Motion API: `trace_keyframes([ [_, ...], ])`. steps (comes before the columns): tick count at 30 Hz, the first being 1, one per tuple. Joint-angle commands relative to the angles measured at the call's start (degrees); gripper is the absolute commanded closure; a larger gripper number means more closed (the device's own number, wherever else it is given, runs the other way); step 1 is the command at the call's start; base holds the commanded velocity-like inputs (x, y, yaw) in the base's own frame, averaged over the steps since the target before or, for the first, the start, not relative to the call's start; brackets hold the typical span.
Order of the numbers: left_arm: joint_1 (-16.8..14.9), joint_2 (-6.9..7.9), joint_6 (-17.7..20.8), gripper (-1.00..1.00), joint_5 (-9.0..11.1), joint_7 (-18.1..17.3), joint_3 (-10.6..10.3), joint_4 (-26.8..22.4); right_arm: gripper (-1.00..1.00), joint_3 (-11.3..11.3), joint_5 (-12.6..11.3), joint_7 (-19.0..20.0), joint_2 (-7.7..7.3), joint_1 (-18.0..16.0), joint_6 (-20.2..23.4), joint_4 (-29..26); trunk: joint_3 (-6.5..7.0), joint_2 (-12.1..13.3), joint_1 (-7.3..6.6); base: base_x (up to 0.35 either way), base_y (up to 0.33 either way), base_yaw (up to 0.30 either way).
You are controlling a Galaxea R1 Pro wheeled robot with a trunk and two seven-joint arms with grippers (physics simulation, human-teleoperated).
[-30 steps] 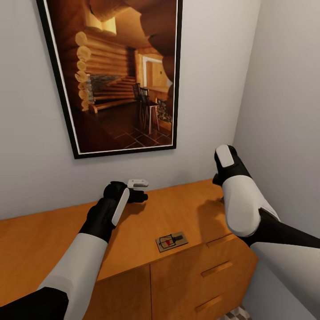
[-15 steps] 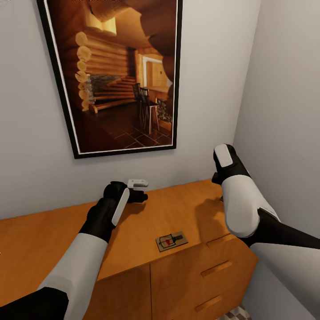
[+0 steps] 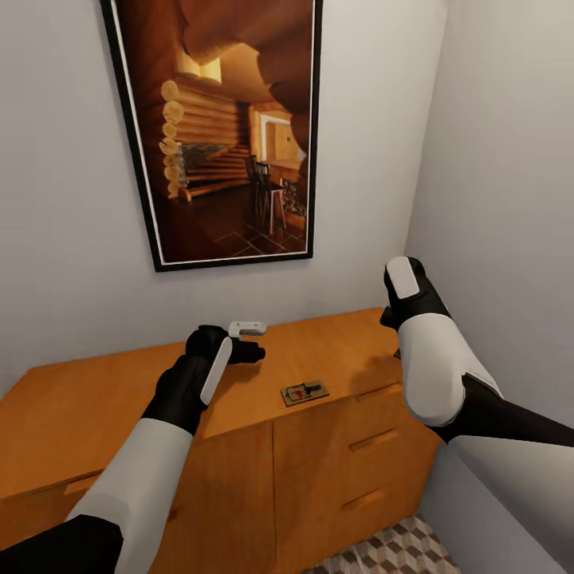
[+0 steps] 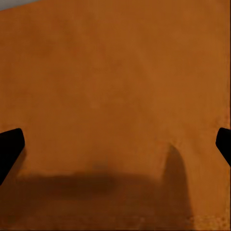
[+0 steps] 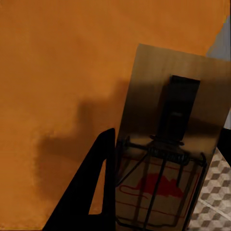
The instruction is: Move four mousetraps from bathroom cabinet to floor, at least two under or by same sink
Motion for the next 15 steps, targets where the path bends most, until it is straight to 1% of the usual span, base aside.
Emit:
trace_keyframes([
  [1, 0.0, 0.0, 0.2, -1.0, 0.6, 0.6, 0.0, -0.1, 1.0, -0.1, -0.7, 0.1, 0.03, 0.0, 0.4, -0.7, -0.07, 0.0, -0.04, -0.343, 0.0, 0.0],
  [3, 0.0, 0.0, 0.2, -1.0, 0.6, 0.6, 0.0, -0.1, 1.0, 0.1, -0.7, 0.7, 0.03, 0.0, 0.4, -1.1, -0.07, 0.0, -0.04, -0.344, 0.0, 0.0],
  [6, 0.0, 0.0, 0.2, -1.0, 0.6, 0.6, 0.0, -0.1, 1.0, 1.7, -0.7, 1.7, 0.03, 0.0, 0.4, -1.6, -0.07, 0.0, -0.04, -0.345, 0.0, 0.0],
  [7, 0.0, 0.0, 0.2, -1.0, 0.6, 0.6, 0.0, -0.1, 1.0, 3.0, -0.7, 2.3, 0.03, 0.0, 0.4, -1.7, -0.07, 0.0, -0.04, -0.345, 0.0, 0.0],
  [9, 0.0, 0.0, 0.2, -1.0, 0.6, 0.6, 0.0, -0.1, 1.0, 4.3, -0.7, 3.0, 0.03, 0.0, 0.4, -1.8, -0.07, 0.0, -0.04, -0.345, 0.0, 0.0],
  [10, 0.0, 0.0, 0.2, -1.0, 0.6, 0.6, 0.0, -0.1, 1.0, 5.5, -0.7, 4.0, 0.03, 0.0, 0.4, -1.8, -0.07, 0.0, -0.04, -0.345, 0.0, 0.0],
  [13, -1.0, 0.98, 0.4, -1.0, -0.4, -0.4, -1.0, 0.9, 1.0, 6.4, -0.7, 4.5, 0.03, 0.0, 0.4, -2.8, -0.07, 0.0, -0.04, 0.0, 0.0, 0.0],
  [15, -1.7, 1.62, 0.4, -1.0, -0.7, -1.0, -1.7, 1.6, 1.0, 7.1, -0.7, 4.9, 0.03, 0.0, 0.4, -3.3, -0.07, 0.0, -0.04, 0.0, 0.0, 0.0],
])
